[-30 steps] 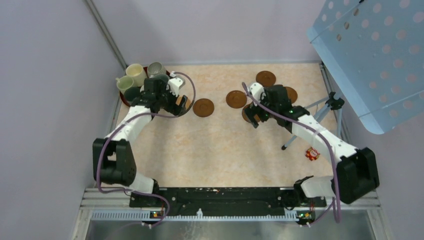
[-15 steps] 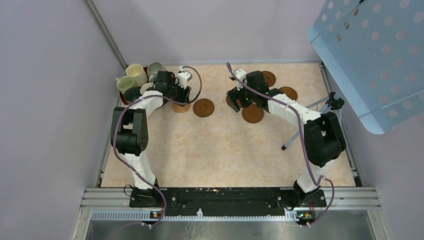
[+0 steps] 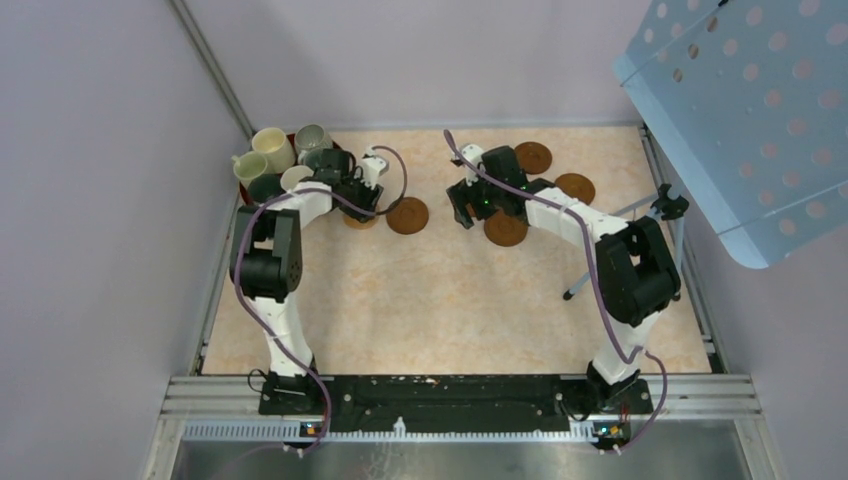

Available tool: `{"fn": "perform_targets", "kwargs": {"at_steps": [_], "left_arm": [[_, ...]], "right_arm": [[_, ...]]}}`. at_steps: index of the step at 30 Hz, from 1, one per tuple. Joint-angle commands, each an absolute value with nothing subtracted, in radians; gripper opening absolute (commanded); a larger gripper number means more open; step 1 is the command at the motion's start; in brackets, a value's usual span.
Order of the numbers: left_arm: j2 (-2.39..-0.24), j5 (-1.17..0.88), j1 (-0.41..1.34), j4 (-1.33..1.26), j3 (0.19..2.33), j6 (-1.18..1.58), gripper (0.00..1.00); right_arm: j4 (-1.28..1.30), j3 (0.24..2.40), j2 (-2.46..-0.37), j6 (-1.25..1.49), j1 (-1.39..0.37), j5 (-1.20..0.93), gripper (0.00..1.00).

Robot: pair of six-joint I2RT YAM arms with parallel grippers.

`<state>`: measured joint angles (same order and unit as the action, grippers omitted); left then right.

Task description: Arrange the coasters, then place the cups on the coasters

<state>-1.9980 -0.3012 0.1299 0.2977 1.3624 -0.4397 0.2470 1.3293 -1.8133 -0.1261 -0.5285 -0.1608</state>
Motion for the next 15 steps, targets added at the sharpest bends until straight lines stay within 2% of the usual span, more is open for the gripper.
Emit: {"fn": "perform_targets", "kwargs": {"at_steps": [1, 10, 15], "left_arm": [[-1.911, -0.275, 0.129, 0.411, 1.241, -0.504, 0.52], [-1.683, -0.241, 0.071, 0.464, 0.951, -0.614, 0.52], [-1.553, -0.254, -0.058, 0.498, 0.829, -0.680, 0.52]], "right_arm": [[0.237, 1.300, -1.764, -0.119, -0.541, -0.184, 0.77], [0.304, 1.224, -1.676, -0.175, -0.558, -0.235, 0.77], [0.337, 1.160, -1.622, -0.227, -0.636, -0.185, 0.77]]}}
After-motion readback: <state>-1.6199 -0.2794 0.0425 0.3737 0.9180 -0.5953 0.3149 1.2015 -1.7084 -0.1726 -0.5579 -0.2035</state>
